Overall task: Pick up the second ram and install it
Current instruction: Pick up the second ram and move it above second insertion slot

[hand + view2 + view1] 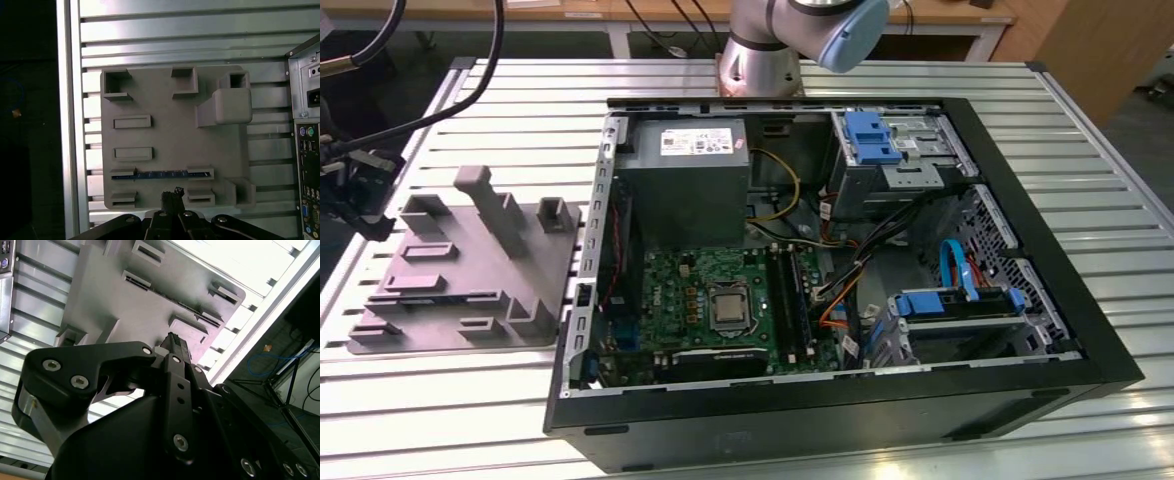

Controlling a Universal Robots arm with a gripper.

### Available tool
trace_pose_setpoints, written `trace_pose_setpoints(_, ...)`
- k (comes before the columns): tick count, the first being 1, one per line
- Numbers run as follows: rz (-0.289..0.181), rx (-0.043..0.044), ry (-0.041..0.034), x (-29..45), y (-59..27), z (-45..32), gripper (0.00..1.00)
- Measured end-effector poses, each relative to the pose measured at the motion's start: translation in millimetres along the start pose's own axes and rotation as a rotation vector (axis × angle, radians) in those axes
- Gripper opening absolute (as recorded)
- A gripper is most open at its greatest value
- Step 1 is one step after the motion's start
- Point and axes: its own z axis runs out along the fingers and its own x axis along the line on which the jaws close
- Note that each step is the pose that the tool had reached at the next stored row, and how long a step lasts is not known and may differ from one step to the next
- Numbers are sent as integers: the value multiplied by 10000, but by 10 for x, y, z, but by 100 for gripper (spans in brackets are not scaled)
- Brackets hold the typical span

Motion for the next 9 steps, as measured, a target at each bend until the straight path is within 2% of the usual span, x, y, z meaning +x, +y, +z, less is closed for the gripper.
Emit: trace_pose_setpoints(9,-1477,12,64,-1,0,9,10)
